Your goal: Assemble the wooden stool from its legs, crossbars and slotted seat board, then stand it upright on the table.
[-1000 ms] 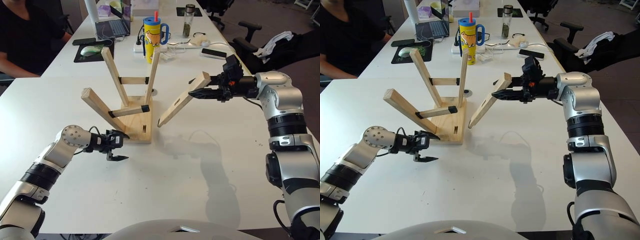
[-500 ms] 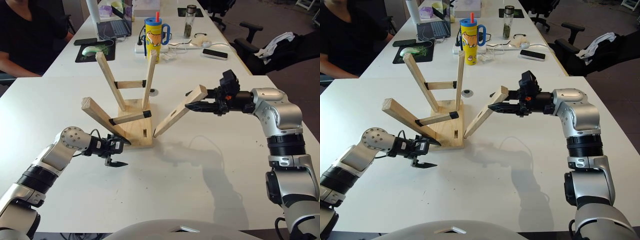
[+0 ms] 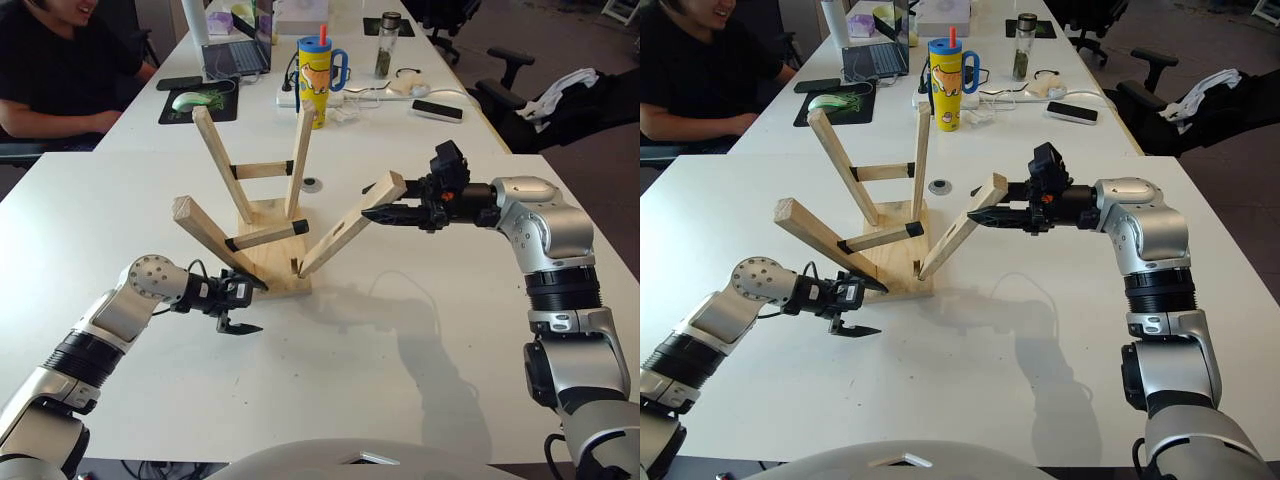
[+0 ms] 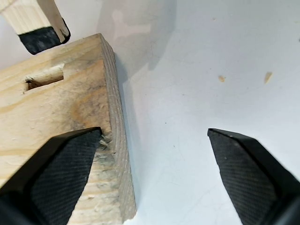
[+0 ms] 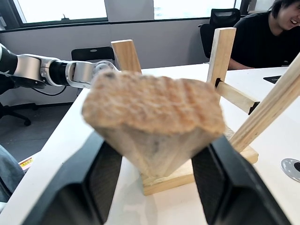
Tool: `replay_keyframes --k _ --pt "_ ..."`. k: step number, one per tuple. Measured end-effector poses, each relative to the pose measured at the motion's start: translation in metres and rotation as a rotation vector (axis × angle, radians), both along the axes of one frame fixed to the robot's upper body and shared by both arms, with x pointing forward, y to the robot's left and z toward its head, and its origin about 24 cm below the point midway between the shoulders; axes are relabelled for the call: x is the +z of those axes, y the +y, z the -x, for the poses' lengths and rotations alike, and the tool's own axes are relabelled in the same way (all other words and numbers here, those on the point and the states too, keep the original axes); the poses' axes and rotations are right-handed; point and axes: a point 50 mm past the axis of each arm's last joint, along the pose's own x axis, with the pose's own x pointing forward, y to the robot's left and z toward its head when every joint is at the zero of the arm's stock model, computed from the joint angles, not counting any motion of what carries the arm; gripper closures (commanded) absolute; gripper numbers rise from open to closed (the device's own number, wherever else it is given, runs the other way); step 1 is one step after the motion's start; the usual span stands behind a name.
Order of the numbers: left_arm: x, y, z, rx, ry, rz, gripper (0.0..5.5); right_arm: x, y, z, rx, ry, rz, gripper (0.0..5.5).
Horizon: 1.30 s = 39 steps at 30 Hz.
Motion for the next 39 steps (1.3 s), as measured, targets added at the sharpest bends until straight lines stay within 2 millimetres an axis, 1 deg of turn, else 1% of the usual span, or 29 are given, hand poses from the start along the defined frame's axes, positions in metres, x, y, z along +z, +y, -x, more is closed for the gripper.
replay_keyframes --k 5,9,14,16,20,22,39 --pt "0.0 -0.001 0.0 0.002 0.003 0.003 1.31 0.002 0.003 -0.004 0.006 0.005 -0.011 3.43" --pt "0.0 -0.004 0.001 -0.005 0.002 0.01 1.31 0.007 0.01 -0.006 0.032 0.002 -0.02 3.43" --pt "0.0 -0.005 0.001 -0.006 0.003 0.012 1.31 0.005 0.013 -0.006 0.051 -0.003 -0.011 3.43" --pt "0.0 -0.005 0.001 -0.005 0.003 0.013 1.31 0.006 0.01 -0.005 0.055 -0.012 0.007 3.43" --pt "-0.001 -0.005 0.001 -0.005 0.002 0.011 1.31 0.006 -0.003 -0.005 0.042 -0.019 0.077 3.43" --pt "-0.001 -0.004 0.001 -0.006 0.0 0.01 1.31 0.006 -0.006 -0.005 0.038 -0.022 0.092 3.43" --pt "0.001 -0.001 0.0 -0.038 -0.005 -0.016 1.31 0.005 -0.003 -0.006 0.077 -0.074 0.106 3.43"
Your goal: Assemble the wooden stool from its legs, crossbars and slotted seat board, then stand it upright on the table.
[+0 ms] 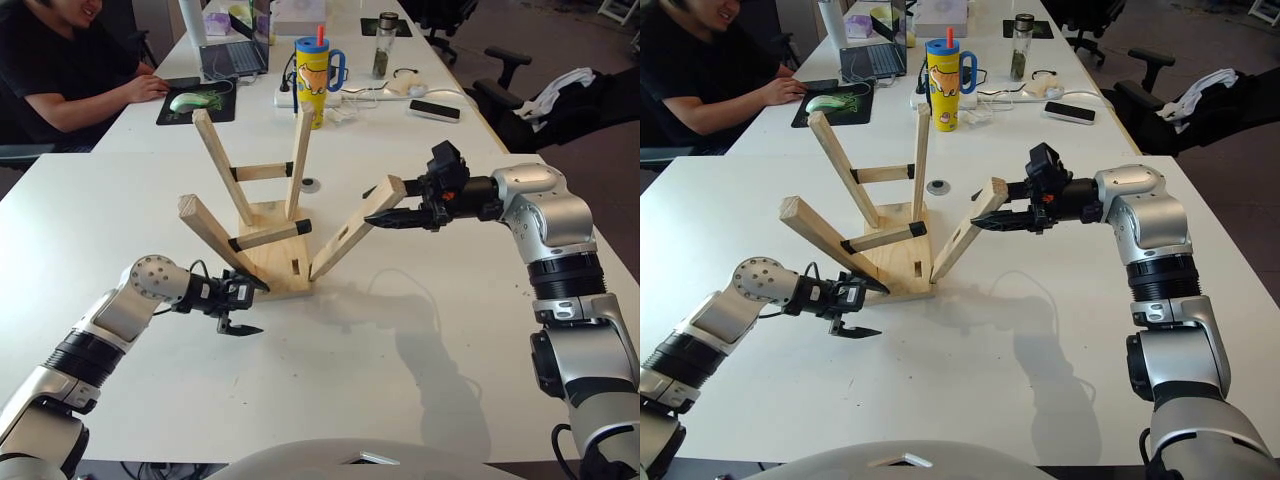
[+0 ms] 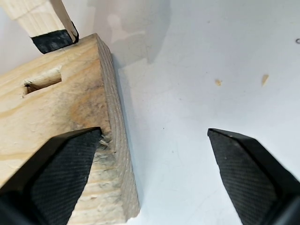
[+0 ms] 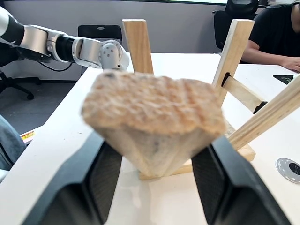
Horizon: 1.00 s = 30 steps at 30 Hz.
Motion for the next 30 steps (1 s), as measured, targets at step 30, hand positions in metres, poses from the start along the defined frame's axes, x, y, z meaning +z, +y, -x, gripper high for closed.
replay_keyframes --k 30 --pt "0.007 0.009 0.003 -0.13 0.019 -0.069 1.31 0.019 0.004 0.008 0.022 -0.011 0.012 3.43"
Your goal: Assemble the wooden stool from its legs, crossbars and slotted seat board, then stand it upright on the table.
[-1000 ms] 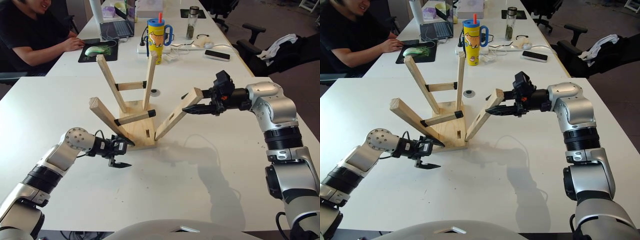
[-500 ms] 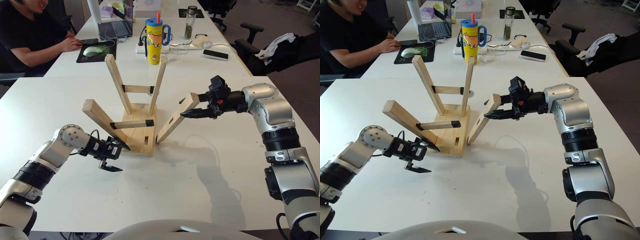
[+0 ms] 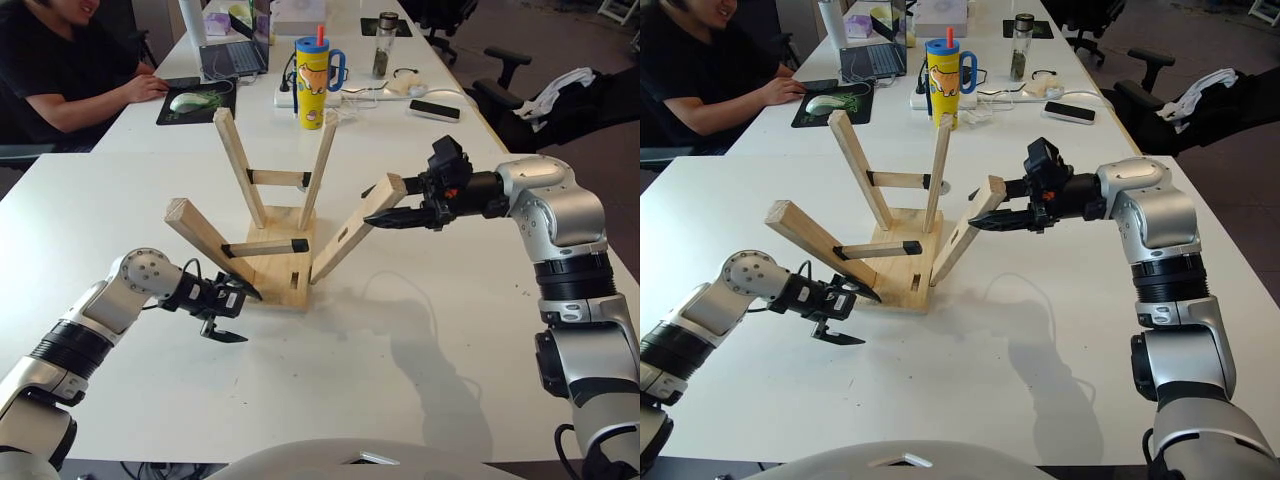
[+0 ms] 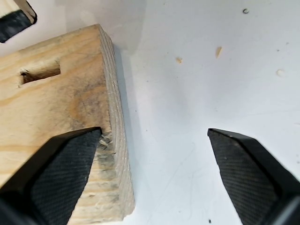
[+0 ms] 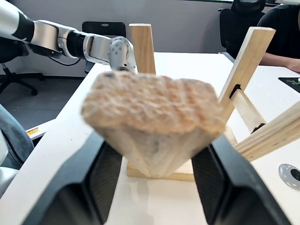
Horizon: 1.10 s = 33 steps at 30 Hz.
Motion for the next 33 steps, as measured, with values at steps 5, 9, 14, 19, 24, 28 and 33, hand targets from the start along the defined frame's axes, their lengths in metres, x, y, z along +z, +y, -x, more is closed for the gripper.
replay_keyframes --k 5,9,14,19,24,28,33 --pt "-0.001 -0.002 0.001 0.013 -0.005 0.007 1.31 0.004 0.003 0.001 0.01 0.009 -0.029 3.43" --pt "-0.001 -0.002 0.001 0.017 -0.002 0.009 1.31 0.001 0.012 -0.001 0.012 0.008 -0.051 3.43" --pt "-0.002 -0.003 0.001 0.02 -0.001 0.014 1.31 -0.003 0.019 -0.002 0.015 0.014 -0.06 3.43" --pt "-0.002 -0.005 0.0 0.025 -0.003 0.019 1.31 -0.009 0.023 -0.002 0.016 0.026 -0.02 3.43" --pt "-0.003 -0.006 0.001 0.036 -0.006 0.025 1.31 -0.015 0.023 -0.002 0.003 0.033 0.017 3.43" --pt "-0.005 -0.008 0.003 0.054 -0.014 0.038 1.31 -0.014 0.026 0.0 -0.013 0.018 0.05 3.43" --pt "-0.006 -0.009 0.003 0.069 -0.011 0.04 1.31 -0.014 0.032 0.002 -0.01 0.0 0.08 3.43"
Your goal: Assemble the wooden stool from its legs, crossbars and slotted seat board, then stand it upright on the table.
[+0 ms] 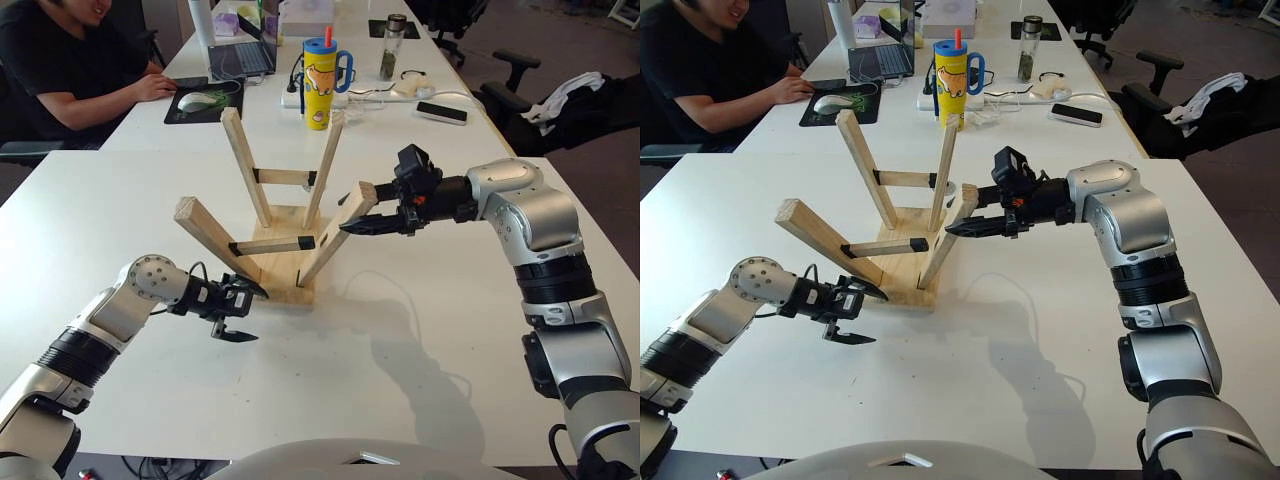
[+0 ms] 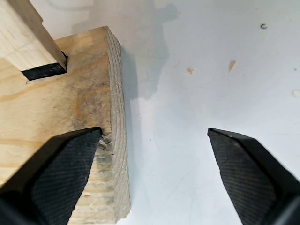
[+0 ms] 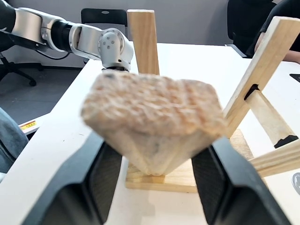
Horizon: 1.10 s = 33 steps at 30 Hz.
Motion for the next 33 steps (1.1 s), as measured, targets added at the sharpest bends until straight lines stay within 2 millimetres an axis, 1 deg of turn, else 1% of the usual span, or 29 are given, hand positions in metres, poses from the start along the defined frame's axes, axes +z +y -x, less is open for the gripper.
replay_keyframes --k 6,12,17,19,23,27,33 --pt "-0.005 -0.001 0.002 0.033 0.01 0.008 1.31 0.002 0.012 0.0 0.013 -0.001 0.054 3.43" --pt "-0.009 -0.001 0.004 0.065 0.024 0.013 1.31 -0.001 0.022 -0.003 0.019 0.005 0.087 3.43" --pt "-0.009 0.0 0.004 0.073 0.025 0.007 1.31 0.0 0.027 -0.013 0.02 0.034 0.096 3.43" --pt "-0.009 -0.001 0.004 0.072 0.025 0.009 1.31 -0.002 0.033 -0.016 0.028 0.043 0.112 3.43" --pt "-0.009 -0.001 0.004 0.073 0.025 0.009 1.31 -0.001 0.033 -0.02 0.04 0.05 0.128 3.43" --pt "-0.009 -0.001 0.004 0.075 0.025 0.009 1.31 0.0 0.035 -0.019 0.058 0.027 0.132 3.43" --pt "-0.011 -0.002 0.004 0.081 0.029 0.018 1.31 -0.003 0.037 -0.005 0.06 -0.044 0.14 3.43"
